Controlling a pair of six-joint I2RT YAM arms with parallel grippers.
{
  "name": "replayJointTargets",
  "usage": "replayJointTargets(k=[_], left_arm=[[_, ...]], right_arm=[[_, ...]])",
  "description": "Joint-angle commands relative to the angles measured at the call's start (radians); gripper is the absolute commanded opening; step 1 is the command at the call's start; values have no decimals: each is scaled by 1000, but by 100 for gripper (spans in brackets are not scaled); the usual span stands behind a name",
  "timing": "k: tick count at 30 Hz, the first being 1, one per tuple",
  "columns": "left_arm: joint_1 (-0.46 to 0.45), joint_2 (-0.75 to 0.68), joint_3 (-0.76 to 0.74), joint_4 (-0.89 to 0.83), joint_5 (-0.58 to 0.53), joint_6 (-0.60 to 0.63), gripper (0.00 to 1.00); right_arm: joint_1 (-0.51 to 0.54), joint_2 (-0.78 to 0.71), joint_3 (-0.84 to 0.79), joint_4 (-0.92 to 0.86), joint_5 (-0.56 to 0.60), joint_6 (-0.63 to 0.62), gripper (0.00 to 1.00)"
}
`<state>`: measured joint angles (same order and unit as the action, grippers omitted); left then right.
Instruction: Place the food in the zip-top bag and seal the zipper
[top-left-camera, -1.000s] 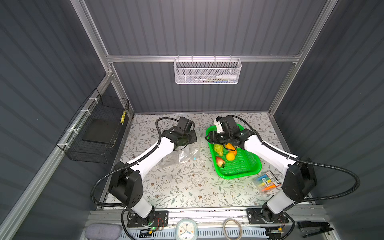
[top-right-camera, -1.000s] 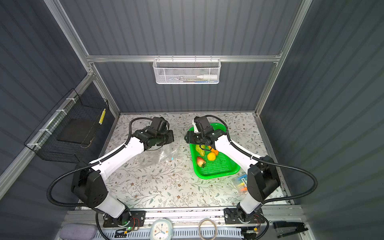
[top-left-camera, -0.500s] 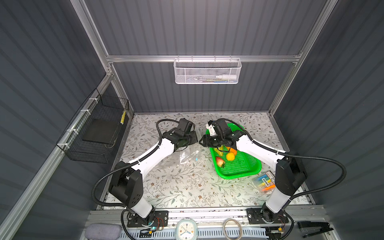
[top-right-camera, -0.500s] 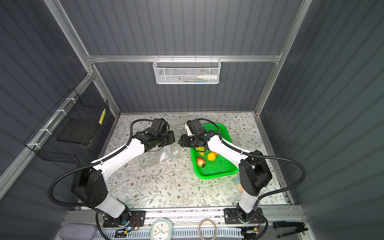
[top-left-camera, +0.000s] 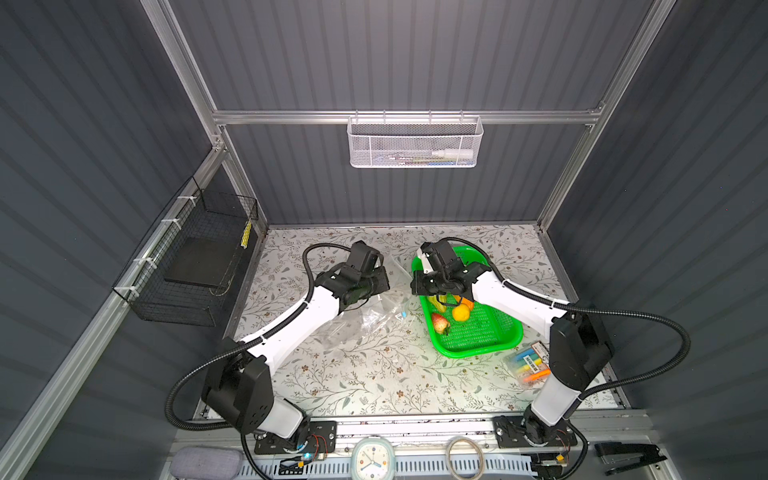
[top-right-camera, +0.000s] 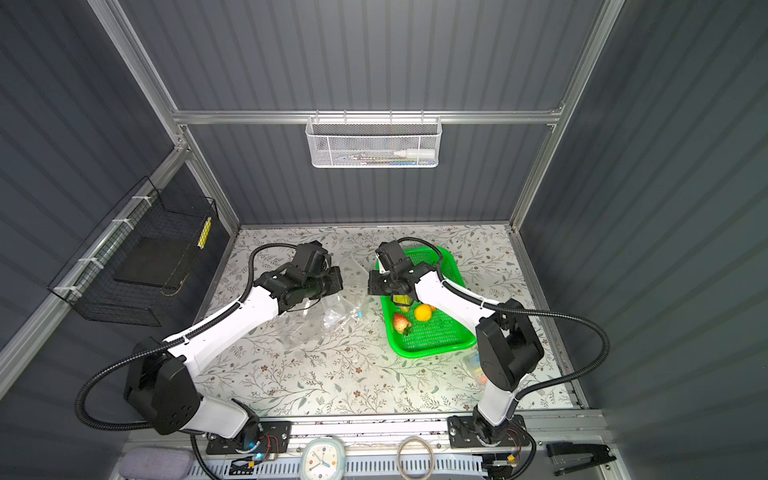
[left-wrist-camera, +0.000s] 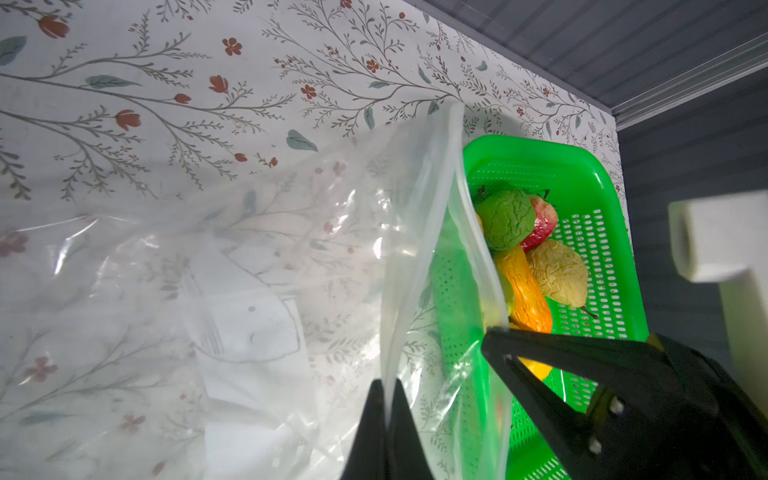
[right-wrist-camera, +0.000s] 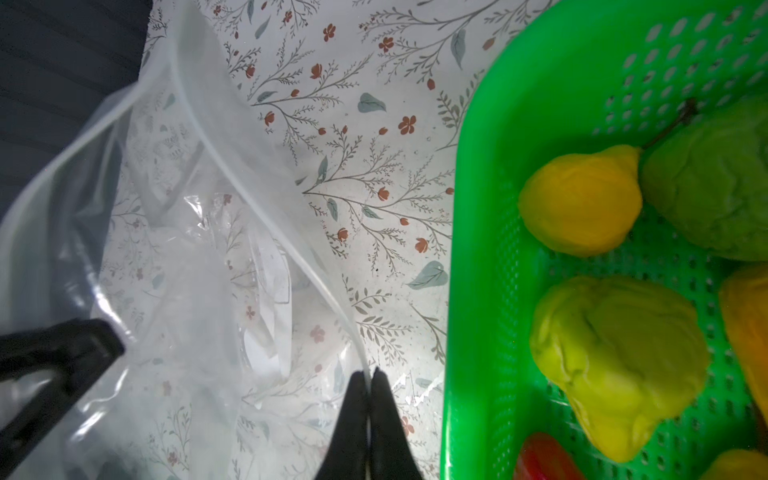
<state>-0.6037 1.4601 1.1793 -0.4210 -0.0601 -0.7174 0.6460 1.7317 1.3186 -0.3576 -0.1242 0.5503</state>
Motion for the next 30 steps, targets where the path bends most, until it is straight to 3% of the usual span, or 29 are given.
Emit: replayJointTargets(k=[1,6,8,9,11,14,22,26,30], left_arm=[[-8,-41,-39,11,-6,-25,0],[-9,-57,-64,28,35,-44,0],[-10,-56,-67,20,34,-36,0],[-10,-55,-68,14,32,-33,0],[-10,-56,-81,16,27,-27,0],[-10,-62,-106,35,23,-29,0],[-16,-75,-147,75,71,-40,0],[-35,-83,-161,121,96,-40,0],[-71,-92,-186,177,77,-52,0]], right_arm=[[-2,6,-19,9,9,-10,1],[13,-21,-44,29,-16,-6,4],[16,-42,-53,37,-30,1,9],[16,-54,-57,35,-36,4,15],[15,-89,-67,30,-34,-5,42],[16,-160,-84,-8,14,-46,56],[6,-340,-175,-175,190,-160,69],[-21,-402,-248,-244,309,-167,72],[-56,-424,-307,-277,353,-146,79]])
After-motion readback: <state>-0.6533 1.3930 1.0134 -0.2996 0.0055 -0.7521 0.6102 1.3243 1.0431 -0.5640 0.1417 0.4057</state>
